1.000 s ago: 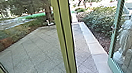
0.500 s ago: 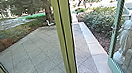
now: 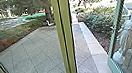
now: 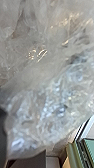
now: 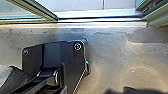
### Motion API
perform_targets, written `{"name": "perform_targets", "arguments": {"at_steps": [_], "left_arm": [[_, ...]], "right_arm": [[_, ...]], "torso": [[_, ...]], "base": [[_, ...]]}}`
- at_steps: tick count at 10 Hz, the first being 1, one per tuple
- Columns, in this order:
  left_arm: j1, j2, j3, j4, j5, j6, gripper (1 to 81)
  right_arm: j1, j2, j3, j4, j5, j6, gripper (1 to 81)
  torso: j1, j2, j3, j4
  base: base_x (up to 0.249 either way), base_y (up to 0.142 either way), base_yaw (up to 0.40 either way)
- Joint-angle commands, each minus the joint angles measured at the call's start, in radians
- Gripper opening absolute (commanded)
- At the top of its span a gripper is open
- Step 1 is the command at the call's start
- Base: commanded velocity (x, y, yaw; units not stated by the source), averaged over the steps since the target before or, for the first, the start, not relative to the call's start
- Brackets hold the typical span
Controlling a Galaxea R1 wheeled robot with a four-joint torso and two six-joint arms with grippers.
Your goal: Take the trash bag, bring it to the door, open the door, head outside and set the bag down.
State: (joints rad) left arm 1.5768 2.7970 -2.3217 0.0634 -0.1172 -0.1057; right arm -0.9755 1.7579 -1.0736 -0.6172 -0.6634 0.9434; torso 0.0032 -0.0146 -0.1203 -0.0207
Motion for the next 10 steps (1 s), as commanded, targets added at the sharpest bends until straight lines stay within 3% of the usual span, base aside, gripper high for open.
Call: {"name": "perform_targets", "arguments": {"at_steps": [1, 2, 3, 5, 6, 7, 8, 9, 10], "left_arm": [[-0.03, 0.007, -0.008, 0.013, 0.054, 0.003, 1.0], [-0.03, 0.009, -0.012, 0.013, 0.054, 0.003, 1.0], [-0.03, 0.009, -0.012, 0.013, 0.054, 0.003, 1.0], [-0.03, 0.009, -0.012, 0.013, 0.054, 0.003, 1.0], [-0.031, 0.009, -0.013, 0.013, 0.054, 0.003, 1.0], [-0.031, 0.009, -0.013, 0.013, 0.054, 0.003, 1.0], [-0.031, 0.009, -0.013, 0.013, 0.053, 0.003, 1.0], [-0.031, 0.009, -0.013, 0.013, 0.053, 0.003, 1.0], [-0.031, 0.007, -0.013, 0.013, 0.053, 0.003, 1.0]], "right_arm": [[-0.192, 0.222, -0.228, -0.076, 0.194, 0.048, 81.1], [-0.211, 0.302, -0.306, -0.08, 0.188, -0.03, 81.1], [-0.225, 0.38, -0.375, -0.024, 0.186, -0.156, 81.1], [-0.269, 0.496, -0.566, 0.255, 0.204, -0.488, 81.1], [-0.283, 0.552, -0.672, 0.383, 0.209, -0.624, 81.1], [-0.292, 0.589, -0.737, 0.452, 0.212, -0.7, 81.1], [-0.309, 0.668, -0.882, 0.591, 0.215, -0.84, 81.1], [-0.333, 0.741, -1.004, 0.695, 0.256, -0.943, 81.1], [-0.352, 0.79, -1.076, 0.714, 0.293, -0.951, 81.1]], "torso": [[0.0, 0.0, 0.0, 0.0], [0.0, 0.0, 0.0, 0.0], [0.0, 0.0, 0.0, 0.0], [0.0, 0.0, 0.0, 0.0], [0.0, 0.0, 0.0, 0.0], [0.0, 0.0, 0.0, 0.0], [0.0, 0.0, 0.0, 0.0], [-0.001, 0.0, 0.0, 0.0], [-0.001, 0.0, 0.0, 0.0]], "base": [[0.0, 0.0, 0.0], [0.0, 0.0, 0.0], [0.0, 0.0, 0.0], [0.0, 0.0, 0.0], [0.0, 0.0, 0.0], [0.0, 0.0, 0.0], [0.0, 0.0, 0.0], [0.0, 0.0, 0.0], [0.0, 0.0, 0.0]]}}
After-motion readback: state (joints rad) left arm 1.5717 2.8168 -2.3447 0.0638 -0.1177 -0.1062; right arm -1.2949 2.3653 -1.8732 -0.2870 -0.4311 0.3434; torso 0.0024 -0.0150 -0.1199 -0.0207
